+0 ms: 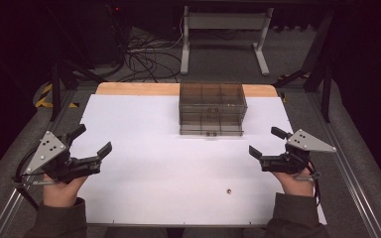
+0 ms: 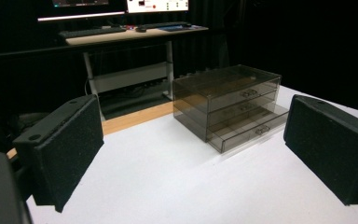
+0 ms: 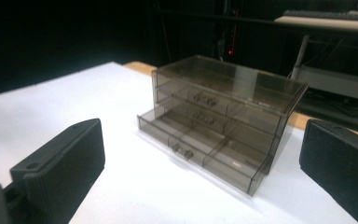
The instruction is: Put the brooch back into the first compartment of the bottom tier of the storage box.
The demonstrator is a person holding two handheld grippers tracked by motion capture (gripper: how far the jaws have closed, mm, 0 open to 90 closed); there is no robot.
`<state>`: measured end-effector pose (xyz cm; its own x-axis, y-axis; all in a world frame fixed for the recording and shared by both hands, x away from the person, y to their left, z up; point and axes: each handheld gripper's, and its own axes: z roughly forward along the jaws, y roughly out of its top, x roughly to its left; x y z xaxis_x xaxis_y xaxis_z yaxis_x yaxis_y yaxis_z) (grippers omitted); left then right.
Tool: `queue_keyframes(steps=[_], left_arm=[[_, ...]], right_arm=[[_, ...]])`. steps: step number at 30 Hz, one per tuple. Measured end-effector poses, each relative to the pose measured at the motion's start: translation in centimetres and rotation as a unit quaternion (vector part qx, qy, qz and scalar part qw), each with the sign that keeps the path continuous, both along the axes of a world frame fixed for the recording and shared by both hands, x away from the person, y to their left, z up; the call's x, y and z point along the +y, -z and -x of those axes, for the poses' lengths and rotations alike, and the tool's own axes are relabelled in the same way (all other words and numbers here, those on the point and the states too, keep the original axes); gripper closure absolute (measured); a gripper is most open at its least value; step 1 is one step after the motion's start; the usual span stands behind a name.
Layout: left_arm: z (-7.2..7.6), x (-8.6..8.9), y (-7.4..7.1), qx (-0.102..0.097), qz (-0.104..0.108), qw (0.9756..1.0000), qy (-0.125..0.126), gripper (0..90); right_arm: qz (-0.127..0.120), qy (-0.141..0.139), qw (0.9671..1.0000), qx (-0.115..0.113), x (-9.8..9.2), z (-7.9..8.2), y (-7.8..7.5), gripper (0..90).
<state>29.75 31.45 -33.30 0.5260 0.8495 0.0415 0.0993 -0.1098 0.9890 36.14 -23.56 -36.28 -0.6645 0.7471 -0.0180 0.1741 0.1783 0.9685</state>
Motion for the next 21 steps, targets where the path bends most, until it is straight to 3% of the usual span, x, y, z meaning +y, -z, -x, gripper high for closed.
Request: queue_keyframes(steps=[4, 11, 15, 21], left_arm=[[0.0, -0.1, 0.1, 0.000, 0.000, 1.0000, 0.001, 5.4], [0.0, 0.0, 0.2, 0.002, -0.001, 1.0000, 0.002, 5.3], [0.1, -0.1, 0.1, 0.000, 0.000, 1.0000, 0.002, 5.3], [0.3, -0.4, 0.0, -0.002, -0.008, 0.9999, 0.008, 5.2]], right_arm=[[0.017, -0.015, 0.9995, 0.020, 0.1, -0.2, 0.4, 4.7], [0.039, -0.031, 0.9983, 0.030, 0.2, -0.4, 1.0, 11.5], [0.045, -0.040, 0.9975, 0.036, 0.1, -0.3, 1.3, 18.3], [0.072, -0.060, 0.9944, 0.048, 0.2, -0.3, 1.8, 30.1]])
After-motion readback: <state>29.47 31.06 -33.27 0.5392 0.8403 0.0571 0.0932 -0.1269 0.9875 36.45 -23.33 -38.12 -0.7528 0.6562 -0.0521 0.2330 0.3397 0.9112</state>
